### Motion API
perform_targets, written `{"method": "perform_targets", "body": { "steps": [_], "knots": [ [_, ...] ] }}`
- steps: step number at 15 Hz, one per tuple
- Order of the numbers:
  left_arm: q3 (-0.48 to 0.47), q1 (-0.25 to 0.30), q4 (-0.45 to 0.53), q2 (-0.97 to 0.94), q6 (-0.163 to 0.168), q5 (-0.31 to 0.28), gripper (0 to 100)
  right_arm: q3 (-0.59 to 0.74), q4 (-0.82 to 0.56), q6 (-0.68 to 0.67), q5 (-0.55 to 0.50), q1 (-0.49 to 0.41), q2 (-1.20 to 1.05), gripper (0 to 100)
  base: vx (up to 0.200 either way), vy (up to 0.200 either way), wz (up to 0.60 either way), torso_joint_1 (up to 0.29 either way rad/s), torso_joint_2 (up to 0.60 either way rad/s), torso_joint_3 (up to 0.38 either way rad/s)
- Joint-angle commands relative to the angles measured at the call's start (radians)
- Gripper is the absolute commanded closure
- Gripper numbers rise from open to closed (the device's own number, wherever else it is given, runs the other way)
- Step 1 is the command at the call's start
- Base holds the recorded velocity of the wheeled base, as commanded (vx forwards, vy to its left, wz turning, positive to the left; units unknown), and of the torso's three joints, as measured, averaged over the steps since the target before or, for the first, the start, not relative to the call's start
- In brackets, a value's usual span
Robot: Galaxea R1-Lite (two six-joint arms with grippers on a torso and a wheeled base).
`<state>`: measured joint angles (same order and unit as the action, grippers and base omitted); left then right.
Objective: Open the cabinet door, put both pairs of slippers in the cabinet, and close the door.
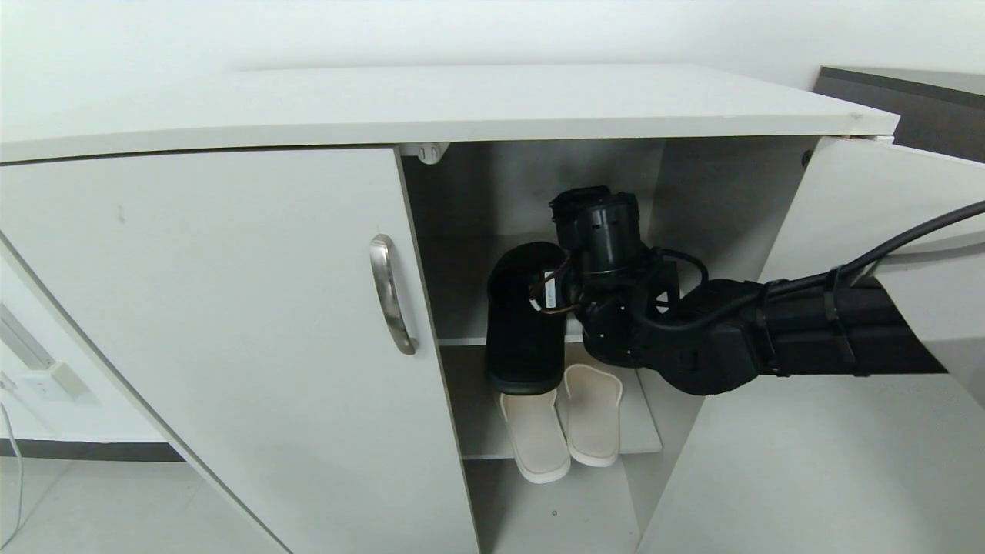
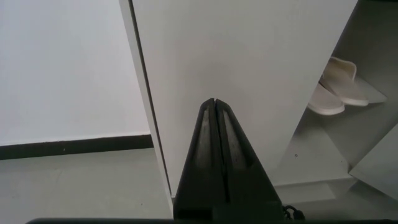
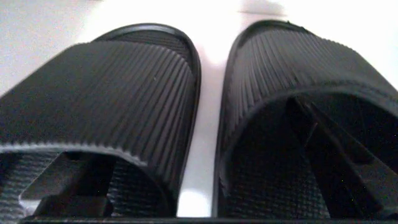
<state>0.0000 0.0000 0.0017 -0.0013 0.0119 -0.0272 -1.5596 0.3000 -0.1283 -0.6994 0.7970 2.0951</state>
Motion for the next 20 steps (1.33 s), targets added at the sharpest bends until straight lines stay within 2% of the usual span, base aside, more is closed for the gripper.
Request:
{"method": "perform_targets", "body": {
  "steps": [1,3,5,8,11,13,16,17,20],
  "knots": [
    [0.0,-0.002,0.0,0.001,0.0,0.0,100,0.062,0.005,-0.016,-0.003,0.031,-0.075,0,0.0,0.0,0.0,0.0,0.0,0.0],
    [0.0,0.0,0.0,0.001,0.0,0.0,100,0.133,0.024,-0.022,-0.003,0.056,-0.132,0,0.0,0.0,0.0,0.0,0.0,0.0],
    [0.0,0.0,0.0,0.001,0.0,0.0,100,0.231,0.103,-0.019,-0.019,0.074,-0.178,0,0.0,0.0,0.0,0.0,0.0,0.0],
    [0.0,-0.002,0.0,0.001,0.0,0.0,100,0.302,0.154,-0.016,-0.022,0.076,-0.204,0,0.0,0.0,0.0,0.0,0.0,0.0],
    [0.0,0.0,0.0,0.001,0.0,0.0,100,0.395,0.171,-0.02,-0.019,0.11,-0.253,0,0.0,0.0,0.0,0.0,0.0,0.0],
    [0.0,0.0,0.0,0.001,0.002,0.0,100,0.516,0.24,-0.019,-0.012,0.146,-0.314,0,0.0,0.0,0.0,0.0,0.0,0.0],
    [0.0,0.0,0.0,0.001,0.002,0.0,100,0.593,0.298,-0.014,-0.012,0.188,-0.351,0,0.0,0.0,0.0,0.0,0.0,0.0],
    [0.0,0.0,0.0,0.001,0.002,0.0,100,0.596,0.298,-0.014,-0.012,0.199,-0.356,100,0.0,0.0,0.0,0.0,0.0,0.0],
    [0.0,-0.002,0.0,0.001,0.0,0.0,100,0.598,0.297,-0.016,-0.012,0.208,-0.353,100,0.0,0.0,0.0,0.0,0.0,0.0]
  ]
}}
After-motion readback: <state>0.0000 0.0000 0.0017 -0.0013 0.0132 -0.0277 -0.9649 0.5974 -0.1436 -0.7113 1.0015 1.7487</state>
